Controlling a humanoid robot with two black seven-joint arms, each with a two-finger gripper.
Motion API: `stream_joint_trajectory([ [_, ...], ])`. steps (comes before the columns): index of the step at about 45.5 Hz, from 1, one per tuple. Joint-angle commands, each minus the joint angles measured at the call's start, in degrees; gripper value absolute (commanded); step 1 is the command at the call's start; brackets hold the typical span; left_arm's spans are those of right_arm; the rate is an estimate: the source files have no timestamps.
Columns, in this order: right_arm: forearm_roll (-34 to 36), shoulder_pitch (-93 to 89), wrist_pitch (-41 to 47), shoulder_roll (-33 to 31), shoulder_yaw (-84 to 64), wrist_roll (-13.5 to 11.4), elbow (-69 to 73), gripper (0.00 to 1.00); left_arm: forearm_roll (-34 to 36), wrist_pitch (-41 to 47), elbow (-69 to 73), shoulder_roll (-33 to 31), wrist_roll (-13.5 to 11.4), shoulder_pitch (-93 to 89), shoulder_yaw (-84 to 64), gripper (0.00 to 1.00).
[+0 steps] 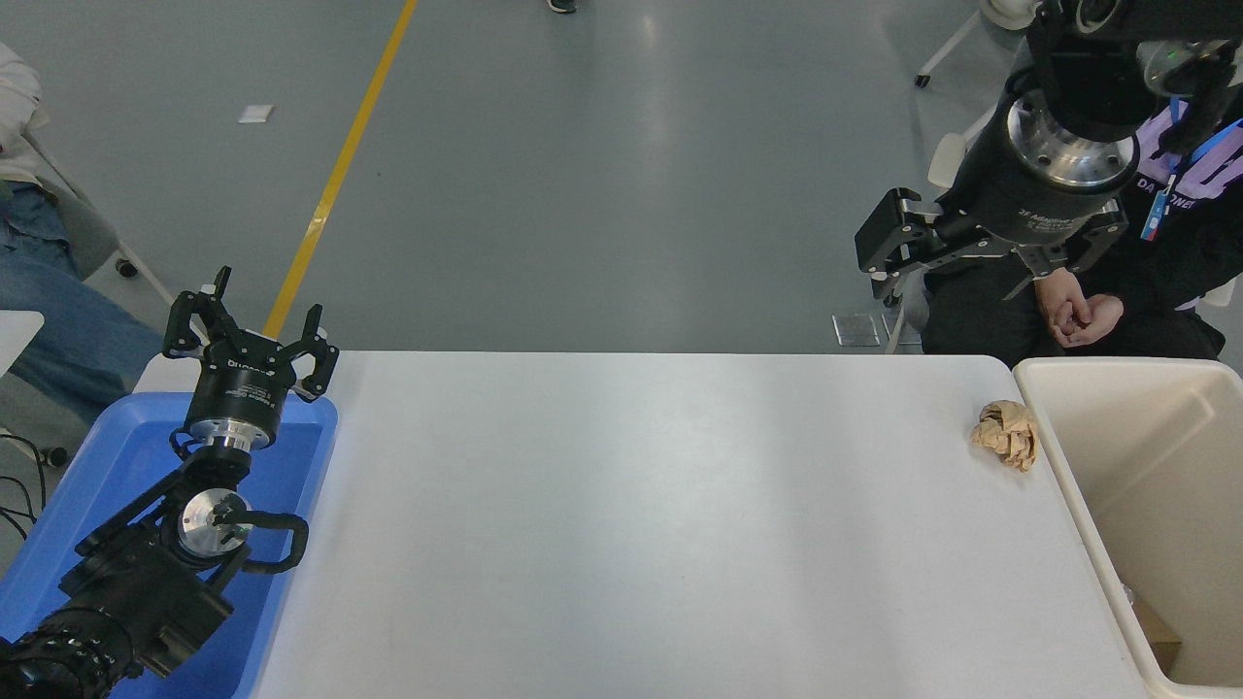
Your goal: Pick up paper ball place in dustbin
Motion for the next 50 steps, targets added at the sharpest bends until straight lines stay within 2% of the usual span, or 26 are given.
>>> stream_joint_trajectory([
  [1,0.0,-0.3,0.0,0.1,0.0,0.0,0.0,1.00,0.1,0.0,0.0,0.0,0.0,0.0,0.1,0.99],
  [50,0.1,-0.4,0.0,-0.2,0.0,0.0,0.0,1.00,0.0,0.0,0.0,0.0,0.0,0.0,0.1,0.99],
])
